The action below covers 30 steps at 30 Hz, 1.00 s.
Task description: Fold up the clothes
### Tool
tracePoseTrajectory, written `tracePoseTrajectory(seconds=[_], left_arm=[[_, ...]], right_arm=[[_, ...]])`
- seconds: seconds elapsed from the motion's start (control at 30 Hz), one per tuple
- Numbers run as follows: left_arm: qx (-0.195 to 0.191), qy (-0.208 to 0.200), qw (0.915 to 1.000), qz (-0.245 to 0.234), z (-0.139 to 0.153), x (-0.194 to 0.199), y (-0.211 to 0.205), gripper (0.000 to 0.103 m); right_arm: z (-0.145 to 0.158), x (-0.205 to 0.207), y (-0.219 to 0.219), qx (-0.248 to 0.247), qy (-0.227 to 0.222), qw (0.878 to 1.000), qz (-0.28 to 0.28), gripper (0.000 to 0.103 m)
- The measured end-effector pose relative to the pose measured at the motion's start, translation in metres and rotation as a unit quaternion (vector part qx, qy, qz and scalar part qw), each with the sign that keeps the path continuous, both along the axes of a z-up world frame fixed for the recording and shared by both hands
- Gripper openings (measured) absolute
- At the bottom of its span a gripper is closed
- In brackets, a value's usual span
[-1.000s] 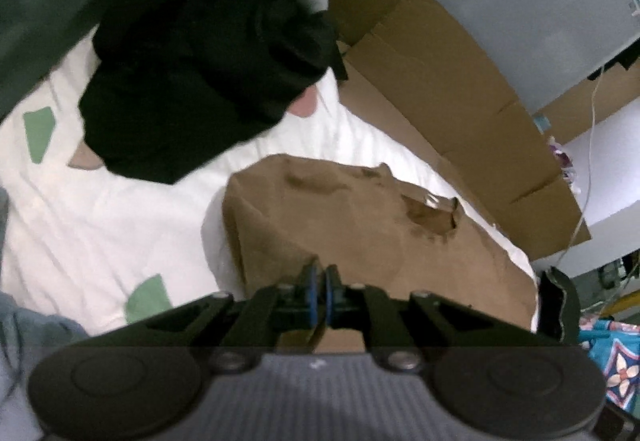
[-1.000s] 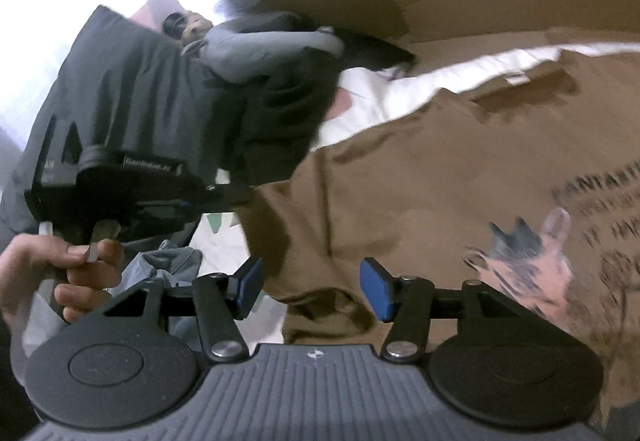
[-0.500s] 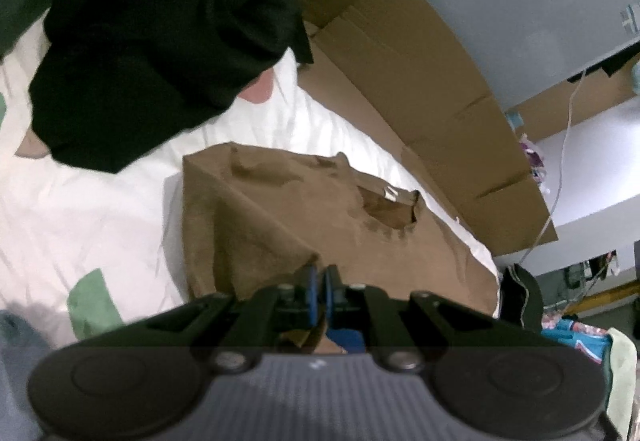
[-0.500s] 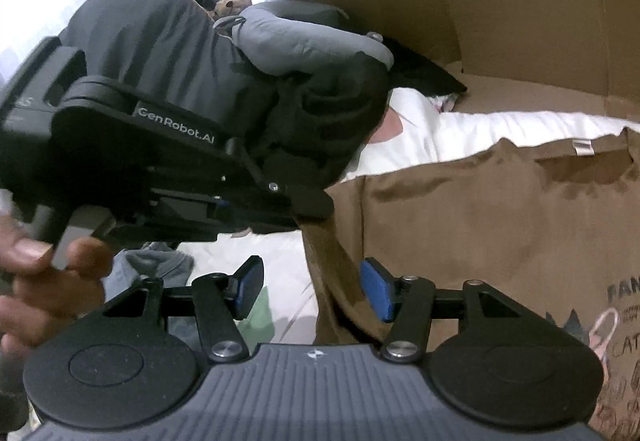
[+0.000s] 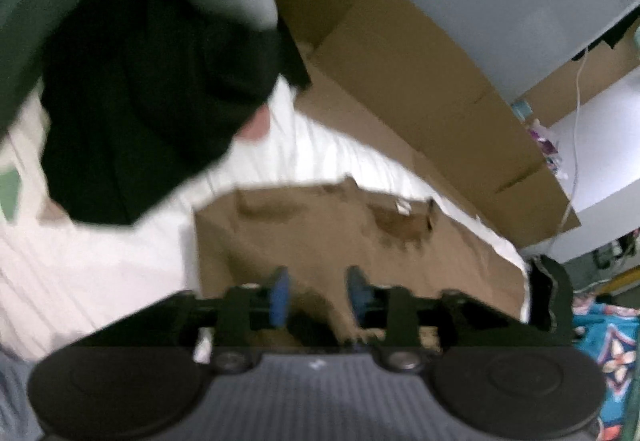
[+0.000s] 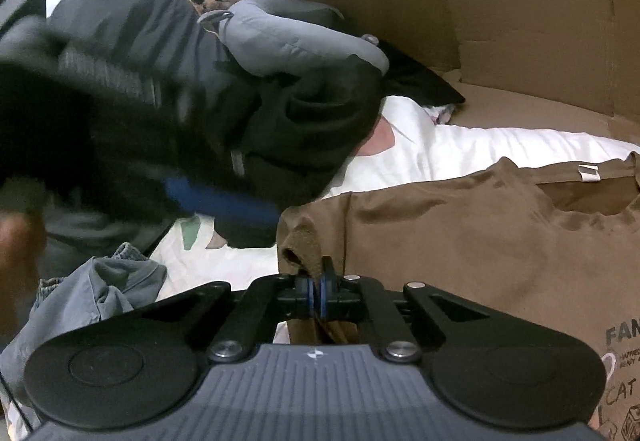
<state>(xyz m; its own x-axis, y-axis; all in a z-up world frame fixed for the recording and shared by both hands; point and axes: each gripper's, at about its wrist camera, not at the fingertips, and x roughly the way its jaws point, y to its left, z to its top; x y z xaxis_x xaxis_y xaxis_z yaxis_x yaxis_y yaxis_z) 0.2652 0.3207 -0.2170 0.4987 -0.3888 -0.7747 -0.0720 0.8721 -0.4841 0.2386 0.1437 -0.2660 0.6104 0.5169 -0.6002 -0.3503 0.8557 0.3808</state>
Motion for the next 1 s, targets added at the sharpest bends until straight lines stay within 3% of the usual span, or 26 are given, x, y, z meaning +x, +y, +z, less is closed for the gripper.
tracePoseTrajectory(seconds=[0.03,0.1,0.33,0.57,0.77,1.0], left_arm=[[0.011,-0.001,0.9999,0.002,0.002,0.004,0.002,0.053],[0.033,-0.002,0.9994,0.006,0.005,0.013,0.006,0.053],[0.051,0.008,0.9986,-0.013,-0.006,0.051,0.012,0.062],[0.103,0.067,0.9915,-0.042,-0.044,0.093,0.009,0.061],[0.133,0.087,0.9858,-0.053,-0.072,0.113,0.002,0.054],[0.162,0.095,0.9788,-0.082,-0.085,0.128,-0.013,0.027]], right_arm=[[0.000,0.000,-0.001,0.003,0.001,1.000,-0.001,0.001],[0.000,0.000,-0.004,0.014,0.007,1.000,-0.003,0.001],[0.005,0.003,-0.009,0.033,0.010,0.999,-0.009,0.001],[0.003,0.006,-0.021,0.053,0.019,0.998,-0.019,0.001],[-0.002,0.009,-0.031,0.062,0.029,0.997,-0.025,0.001],[-0.007,0.012,-0.044,0.067,0.037,0.996,-0.041,0.001]])
